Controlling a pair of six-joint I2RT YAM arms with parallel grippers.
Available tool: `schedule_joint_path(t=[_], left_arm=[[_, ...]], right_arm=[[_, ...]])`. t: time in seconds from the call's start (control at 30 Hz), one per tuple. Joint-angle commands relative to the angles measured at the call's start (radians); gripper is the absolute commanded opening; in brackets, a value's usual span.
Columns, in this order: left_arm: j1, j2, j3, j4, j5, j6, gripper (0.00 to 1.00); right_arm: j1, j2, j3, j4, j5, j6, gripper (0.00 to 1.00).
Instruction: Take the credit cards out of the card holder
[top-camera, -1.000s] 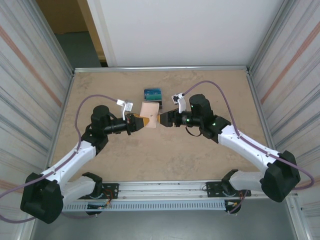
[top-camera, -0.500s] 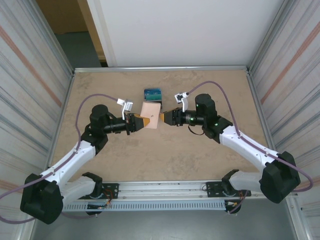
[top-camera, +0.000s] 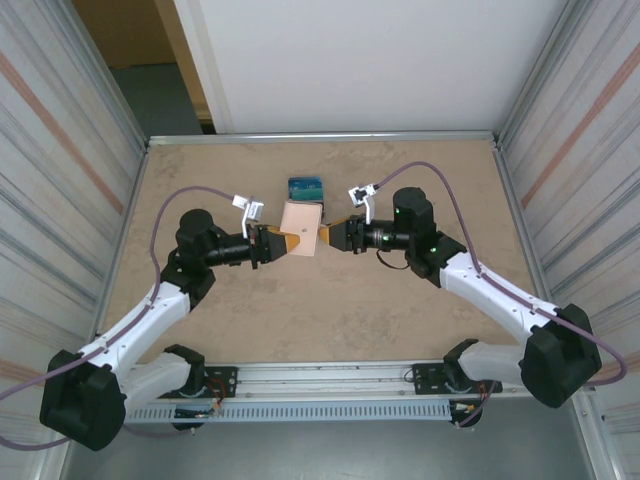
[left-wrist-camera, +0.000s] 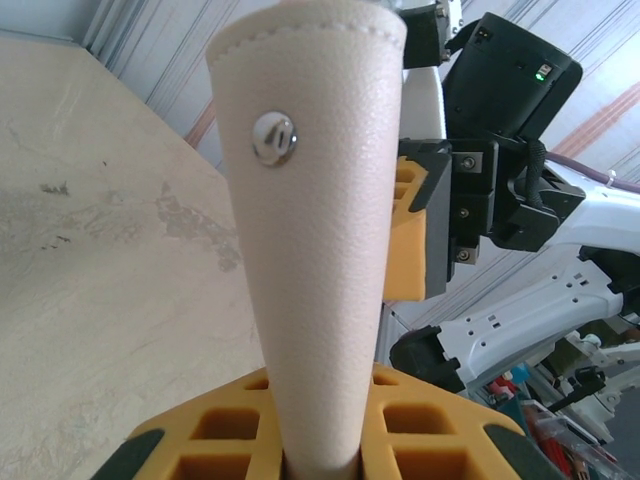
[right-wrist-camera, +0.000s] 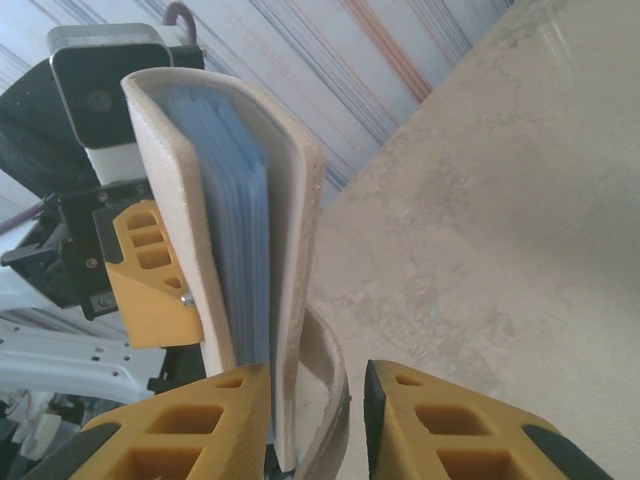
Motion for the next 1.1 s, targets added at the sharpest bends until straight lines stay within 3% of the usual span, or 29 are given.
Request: schedule_joint_path(t=[0.0, 0.2, 0.43, 0.77, 0.93, 1.0, 1.07], left_arm=[[0.003, -0.03, 0.033, 0.059, 0.027, -0.013, 0.0], [0.003, -0.027, 0.033, 0.071, 0.026, -0.022, 0.0], [-0.011, -0.024, 0.031, 0.098, 0.033, -0.026, 0.0], [-0.031, -0.005, 0.028, 0.109, 0.017, -0.026, 0.0], [-0.033, -0.005, 0.027, 0.093, 0.0, -0.02, 0.01], [-0.032, -0.013, 0.027, 0.063, -0.018, -0.008, 0.07], [-0.033, -0.018, 0.034, 0.018, -0.039, 0.016, 0.18]], right_arm=[[-0.006, 0.011, 0.003, 0.042, -0.041, 0.027, 0.3], [-0.002, 0.014, 0.003, 0.071, -0.057, 0.034, 0.3], [0.002, 0.043, 0.004, 0.098, -0.067, 0.052, 0.24], [0.015, 0.056, -0.002, 0.187, -0.121, 0.084, 0.3], [0.02, 0.037, -0.004, 0.167, -0.094, 0.075, 0.08], [0.021, 0.023, -0.004, 0.136, -0.065, 0.061, 0.01], [0.021, 0.005, -0.002, 0.09, -0.029, 0.046, 0.0]])
